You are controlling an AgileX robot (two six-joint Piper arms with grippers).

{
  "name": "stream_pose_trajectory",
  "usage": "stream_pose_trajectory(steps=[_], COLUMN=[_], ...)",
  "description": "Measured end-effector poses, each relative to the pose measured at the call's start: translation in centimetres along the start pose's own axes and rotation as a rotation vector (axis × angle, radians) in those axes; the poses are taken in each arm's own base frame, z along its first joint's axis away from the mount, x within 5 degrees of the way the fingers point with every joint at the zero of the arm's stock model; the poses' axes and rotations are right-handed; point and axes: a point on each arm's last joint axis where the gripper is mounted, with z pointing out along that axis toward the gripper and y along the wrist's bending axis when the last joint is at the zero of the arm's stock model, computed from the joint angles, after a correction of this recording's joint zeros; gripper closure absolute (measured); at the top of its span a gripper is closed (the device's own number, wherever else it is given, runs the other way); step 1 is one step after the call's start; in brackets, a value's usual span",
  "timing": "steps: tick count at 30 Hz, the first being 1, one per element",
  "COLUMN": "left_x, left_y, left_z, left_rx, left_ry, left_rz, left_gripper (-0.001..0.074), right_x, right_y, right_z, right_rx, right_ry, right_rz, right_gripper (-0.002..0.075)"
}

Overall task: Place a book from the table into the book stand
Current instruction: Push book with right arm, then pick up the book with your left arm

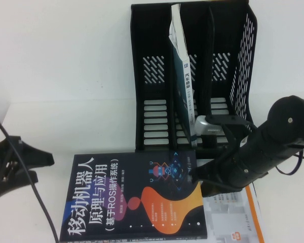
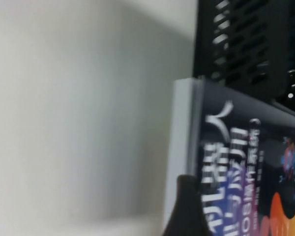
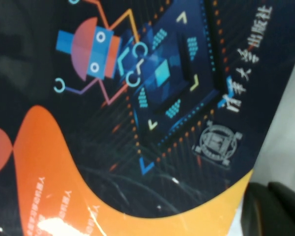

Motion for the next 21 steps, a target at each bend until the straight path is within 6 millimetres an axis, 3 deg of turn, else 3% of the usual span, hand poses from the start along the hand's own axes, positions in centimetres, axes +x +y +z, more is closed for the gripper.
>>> stream_pose_trajectory(steps=[7,21], left_x=[-0.6,-1.0], left_y=[3.5,6.3], left_z=[2.1,5.1], left_rx=[0.090,0.200], left_ry=[0.127,0.194], left_rz=[-0.081,-0.104], left_gripper=[0.0256,0.0194], right_x=[-0.5,-0.5], right_y=[0.4,0.4], right_z=[0.0,0.0], right_rx=[-0.005,-0.006], right_ry=[-0.006,-0.003], right_rz=[-0.035,-0.052], right_gripper=[0.0728,0.0728])
